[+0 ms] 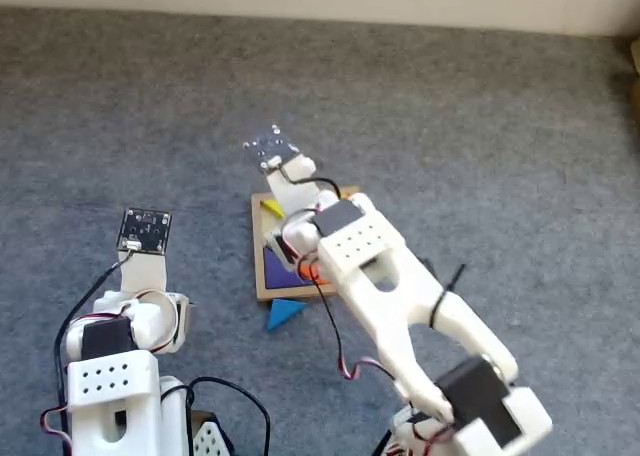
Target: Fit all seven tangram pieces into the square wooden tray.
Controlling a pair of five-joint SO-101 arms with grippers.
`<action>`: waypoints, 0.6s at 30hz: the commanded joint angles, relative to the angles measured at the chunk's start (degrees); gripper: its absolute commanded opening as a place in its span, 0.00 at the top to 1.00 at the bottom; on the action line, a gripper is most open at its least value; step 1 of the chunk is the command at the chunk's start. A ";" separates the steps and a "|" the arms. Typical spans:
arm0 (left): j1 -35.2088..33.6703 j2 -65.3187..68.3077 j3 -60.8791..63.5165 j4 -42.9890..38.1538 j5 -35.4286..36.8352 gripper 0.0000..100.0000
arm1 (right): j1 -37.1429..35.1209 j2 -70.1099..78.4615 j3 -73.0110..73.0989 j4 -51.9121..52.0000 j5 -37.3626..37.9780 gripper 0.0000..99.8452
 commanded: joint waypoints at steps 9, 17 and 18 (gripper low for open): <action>-4.53 -0.57 -0.66 -1.85 -0.18 0.78 | 1.01 -16.31 14.29 0.31 0.18 0.95; -4.53 -0.57 -0.66 -2.55 -0.09 0.78 | -4.00 -17.71 18.07 0.04 -0.09 0.95; -4.53 -0.57 -0.66 -2.55 -0.09 0.78 | -4.62 -17.45 17.98 0.04 -1.41 0.95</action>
